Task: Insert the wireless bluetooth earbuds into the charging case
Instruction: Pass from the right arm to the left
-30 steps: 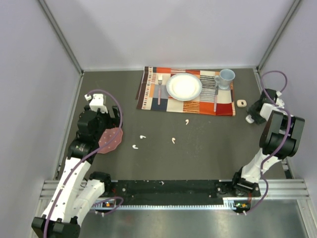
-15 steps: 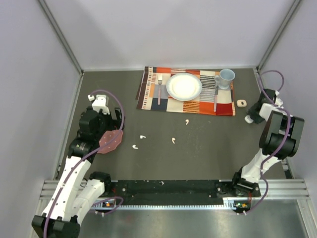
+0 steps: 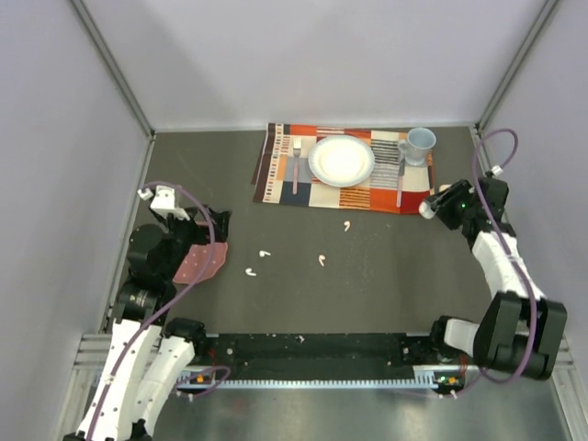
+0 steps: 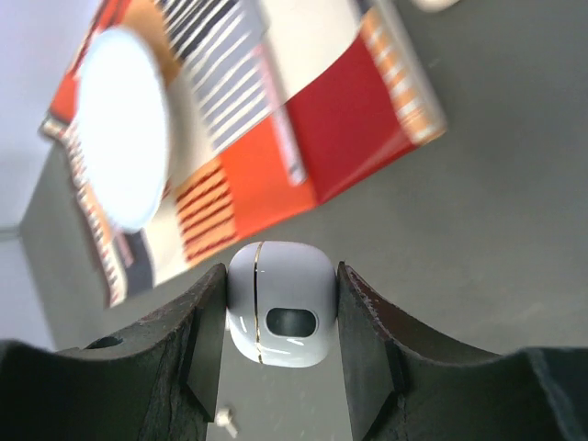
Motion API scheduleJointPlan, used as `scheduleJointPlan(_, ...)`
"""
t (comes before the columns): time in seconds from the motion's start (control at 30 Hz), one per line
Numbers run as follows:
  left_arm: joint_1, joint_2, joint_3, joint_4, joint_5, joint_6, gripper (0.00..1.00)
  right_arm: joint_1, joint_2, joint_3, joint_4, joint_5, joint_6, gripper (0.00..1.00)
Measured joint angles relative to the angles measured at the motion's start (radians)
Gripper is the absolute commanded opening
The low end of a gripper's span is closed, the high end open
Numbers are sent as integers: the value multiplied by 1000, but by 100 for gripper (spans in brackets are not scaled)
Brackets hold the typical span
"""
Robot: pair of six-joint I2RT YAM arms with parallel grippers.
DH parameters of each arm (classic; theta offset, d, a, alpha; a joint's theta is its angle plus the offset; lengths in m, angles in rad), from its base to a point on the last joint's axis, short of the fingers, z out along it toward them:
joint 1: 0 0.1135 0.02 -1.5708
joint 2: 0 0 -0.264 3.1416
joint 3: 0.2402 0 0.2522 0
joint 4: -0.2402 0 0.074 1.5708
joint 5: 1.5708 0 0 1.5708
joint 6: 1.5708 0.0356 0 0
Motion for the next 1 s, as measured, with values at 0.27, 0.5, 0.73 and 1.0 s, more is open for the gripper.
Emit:
scheduleJointPlan(0.27, -45, -115, -191, 200, 157, -288, 97, 144, -331, -175, 16, -111, 140, 13)
scheduleJointPlan(0.5, -403, -73, -252, 291, -37, -335, 96, 290, -468, -245, 48, -108, 299, 13)
scheduleJointPlan(0.73, -771, 140, -248, 489, -341, -253, 96, 431, -519, -306, 102, -43, 481, 13)
scheduleJointPlan(1.0, -1044, 502, -219, 807, -606, -116, 97, 503, -558, -323, 160, 26, 641, 13)
